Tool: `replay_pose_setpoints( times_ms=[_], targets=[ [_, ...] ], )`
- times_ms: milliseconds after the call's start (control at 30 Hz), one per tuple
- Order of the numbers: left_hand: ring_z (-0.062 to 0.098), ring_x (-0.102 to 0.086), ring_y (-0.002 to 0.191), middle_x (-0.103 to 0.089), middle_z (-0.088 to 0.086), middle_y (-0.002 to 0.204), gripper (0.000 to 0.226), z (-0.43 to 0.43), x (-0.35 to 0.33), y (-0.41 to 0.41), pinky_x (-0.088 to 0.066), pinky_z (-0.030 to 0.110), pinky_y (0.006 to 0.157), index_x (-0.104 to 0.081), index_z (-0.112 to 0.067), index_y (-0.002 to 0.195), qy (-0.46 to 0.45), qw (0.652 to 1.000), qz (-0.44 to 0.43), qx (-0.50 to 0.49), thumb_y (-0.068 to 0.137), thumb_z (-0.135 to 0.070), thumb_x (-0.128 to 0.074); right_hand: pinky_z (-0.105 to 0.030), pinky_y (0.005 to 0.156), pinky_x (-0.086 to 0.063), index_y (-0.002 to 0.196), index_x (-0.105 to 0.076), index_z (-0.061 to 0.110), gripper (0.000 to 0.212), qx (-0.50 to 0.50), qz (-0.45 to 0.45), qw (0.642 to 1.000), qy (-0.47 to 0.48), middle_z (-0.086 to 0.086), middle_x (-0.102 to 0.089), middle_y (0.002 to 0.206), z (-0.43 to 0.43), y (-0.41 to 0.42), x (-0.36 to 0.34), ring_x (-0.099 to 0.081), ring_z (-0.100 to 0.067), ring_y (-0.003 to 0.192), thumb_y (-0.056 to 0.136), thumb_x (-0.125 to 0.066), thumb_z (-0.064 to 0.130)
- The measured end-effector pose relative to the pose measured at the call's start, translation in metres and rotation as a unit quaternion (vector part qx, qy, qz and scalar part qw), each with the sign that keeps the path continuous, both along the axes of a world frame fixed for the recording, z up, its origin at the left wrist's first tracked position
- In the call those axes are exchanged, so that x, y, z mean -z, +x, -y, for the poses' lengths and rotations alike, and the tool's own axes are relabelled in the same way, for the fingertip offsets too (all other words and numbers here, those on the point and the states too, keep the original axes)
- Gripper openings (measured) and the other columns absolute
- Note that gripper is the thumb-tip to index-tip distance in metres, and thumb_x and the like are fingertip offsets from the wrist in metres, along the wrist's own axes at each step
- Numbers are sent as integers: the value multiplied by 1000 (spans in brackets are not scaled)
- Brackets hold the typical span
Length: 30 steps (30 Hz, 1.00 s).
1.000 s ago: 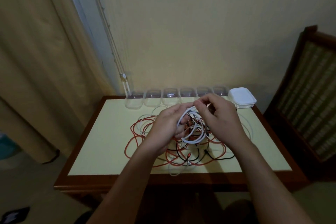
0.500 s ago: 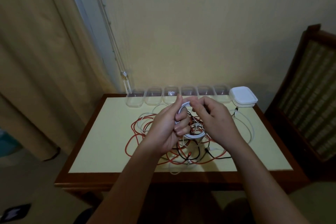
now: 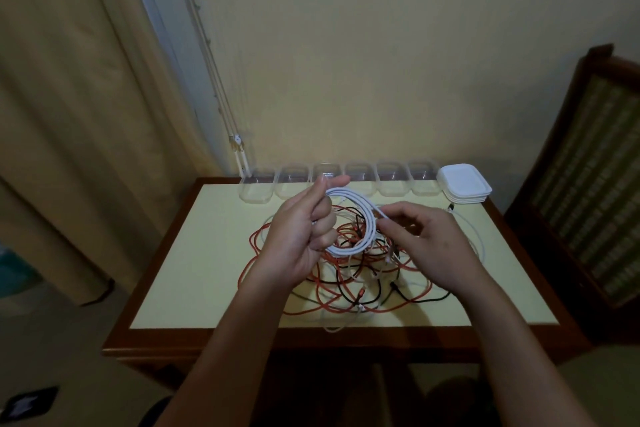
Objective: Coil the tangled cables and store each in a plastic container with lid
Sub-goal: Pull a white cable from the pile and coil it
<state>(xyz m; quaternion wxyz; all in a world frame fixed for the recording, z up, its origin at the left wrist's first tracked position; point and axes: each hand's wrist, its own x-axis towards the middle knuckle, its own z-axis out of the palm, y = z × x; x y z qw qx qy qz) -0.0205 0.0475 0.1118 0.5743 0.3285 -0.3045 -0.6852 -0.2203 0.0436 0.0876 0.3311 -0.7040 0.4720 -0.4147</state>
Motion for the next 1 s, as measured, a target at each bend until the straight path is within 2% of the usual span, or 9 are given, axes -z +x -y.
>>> replay_pose_setpoints(
  times_ms=[267,333,400,467,567,733,833,900,1000],
  targets=[
    [1,-18,37,-20,-8,55,36,-4,5,-8,-10,17,35,-67,-3,116,3,999,20,49,90,-26,-58,-21,73,-50,91,-83,21,8,122,-113,983,-75,18,-70,75,3,-5,15,-66,-2,75,83,-81,18],
    [0,-19,38,-20,-8,56,35,-5,7,-9,-12,16,34,-67,-4,117,11,998,5,66,91,-25,-58,-26,76,-55,90,-82,19,7,167,-63,982,-61,20,-71,72,2,-3,14,-69,-2,71,84,-81,17],
    [0,-19,37,-21,-8,55,33,-5,7,-9,-13,16,33,-67,-5,116,21,997,-17,76,91,-24,-57,-27,73,-59,93,-80,14,7,188,70,979,20,6,-76,70,1,0,10,-73,-10,67,86,-79,14],
    [0,-20,36,-22,-9,53,31,-6,7,-10,-13,15,32,-68,-5,113,29,996,-29,82,91,-23,-56,-28,72,-62,94,-77,8,7,177,222,953,107,-9,-76,73,-3,5,2,-74,-18,66,88,-76,10],
    [0,-19,36,-23,-8,52,29,-7,7,-12,-12,15,33,-68,-6,113,30,995,-41,82,92,-21,-56,-24,66,-61,96,-73,-2,10,147,347,910,172,-18,-76,79,-9,15,-3,-71,-16,60,89,-73,5],
    [1,-18,38,-21,-8,55,30,-5,11,-10,-12,16,34,-65,-8,123,15,998,-8,63,98,-18,-53,-23,60,-60,100,-73,-4,13,64,415,858,296,-15,-76,84,-14,23,-3,-72,-17,65,90,-65,1],
    [2,-16,42,-20,-8,57,29,-6,16,-10,-11,18,39,-64,-9,127,-19,997,73,31,103,-17,-50,-28,64,-61,100,-74,2,26,-2,390,843,369,-13,-76,91,-15,24,-4,-72,-17,70,74,-72,4],
    [3,-16,42,-20,-7,56,28,-6,17,-10,-11,20,40,-67,-12,125,-43,990,133,7,103,-19,-51,-31,68,-57,100,-74,5,18,-16,367,847,385,-7,-74,90,-14,25,-5,-69,-13,70,87,-67,15],
    [7,-17,43,-23,-6,53,25,-6,14,-12,-13,23,41,-69,-18,122,-77,976,203,-20,103,-20,-53,-33,75,-55,105,-74,9,34,-44,342,859,378,-4,-66,82,-13,27,-4,-65,-13,73,96,-61,39]
  ],
)
